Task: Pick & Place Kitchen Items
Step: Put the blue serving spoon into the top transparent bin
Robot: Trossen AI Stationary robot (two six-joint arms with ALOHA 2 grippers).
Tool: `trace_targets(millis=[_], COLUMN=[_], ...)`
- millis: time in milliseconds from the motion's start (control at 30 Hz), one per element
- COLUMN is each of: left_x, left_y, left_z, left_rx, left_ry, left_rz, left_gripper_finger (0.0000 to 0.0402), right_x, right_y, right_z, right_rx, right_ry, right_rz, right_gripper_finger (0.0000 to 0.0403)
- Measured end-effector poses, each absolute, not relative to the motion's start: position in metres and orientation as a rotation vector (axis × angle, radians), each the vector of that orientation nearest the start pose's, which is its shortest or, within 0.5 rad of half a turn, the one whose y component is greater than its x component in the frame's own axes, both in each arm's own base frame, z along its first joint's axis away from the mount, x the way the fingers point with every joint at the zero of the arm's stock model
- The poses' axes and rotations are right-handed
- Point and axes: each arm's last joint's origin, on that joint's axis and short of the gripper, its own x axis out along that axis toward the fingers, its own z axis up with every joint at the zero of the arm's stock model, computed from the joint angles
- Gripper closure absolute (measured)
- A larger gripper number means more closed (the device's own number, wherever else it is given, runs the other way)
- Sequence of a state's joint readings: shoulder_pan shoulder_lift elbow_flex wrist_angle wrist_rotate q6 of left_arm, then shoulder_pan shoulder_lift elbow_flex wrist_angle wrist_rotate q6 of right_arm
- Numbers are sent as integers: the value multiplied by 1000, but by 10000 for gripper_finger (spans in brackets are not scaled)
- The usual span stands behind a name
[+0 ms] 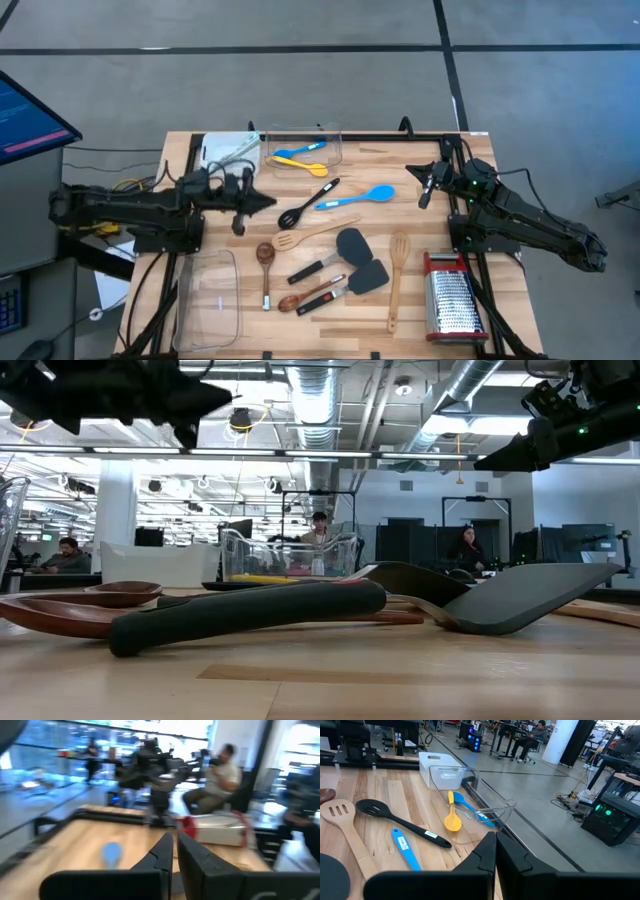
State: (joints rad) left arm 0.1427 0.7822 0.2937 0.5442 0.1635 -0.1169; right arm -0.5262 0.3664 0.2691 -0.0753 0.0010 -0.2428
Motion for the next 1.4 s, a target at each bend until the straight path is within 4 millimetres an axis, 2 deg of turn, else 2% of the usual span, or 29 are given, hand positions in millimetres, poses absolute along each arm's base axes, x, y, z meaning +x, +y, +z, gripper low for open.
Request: trace_targets(millis=[200, 367, 800, 1200, 1400], left_x=[186, 200, 229, 277, 289], left_y=[-10, -28, -51, -62, -62], left_z=[231, 222, 188, 208, 209], left_rx=[-102, -106, -129, -135, -134], left_ry=[-95, -121, -156, -229, -232], left_rz=[-181, -220, -232, -235, -226], left_gripper_finger=[397, 398, 398, 398, 398], right_x=[102, 102, 102, 102, 102], right_y=[-60, -59, -59, -60, -59], right_z=[217, 217, 217, 217, 218], right_rx=[-191, -191, -192, -192, -192], right_ry=[231, 231, 231, 231, 231], right_rz=[-502, -502, -502, -502, -502], right_gripper_finger=[401, 401, 401, 401, 401])
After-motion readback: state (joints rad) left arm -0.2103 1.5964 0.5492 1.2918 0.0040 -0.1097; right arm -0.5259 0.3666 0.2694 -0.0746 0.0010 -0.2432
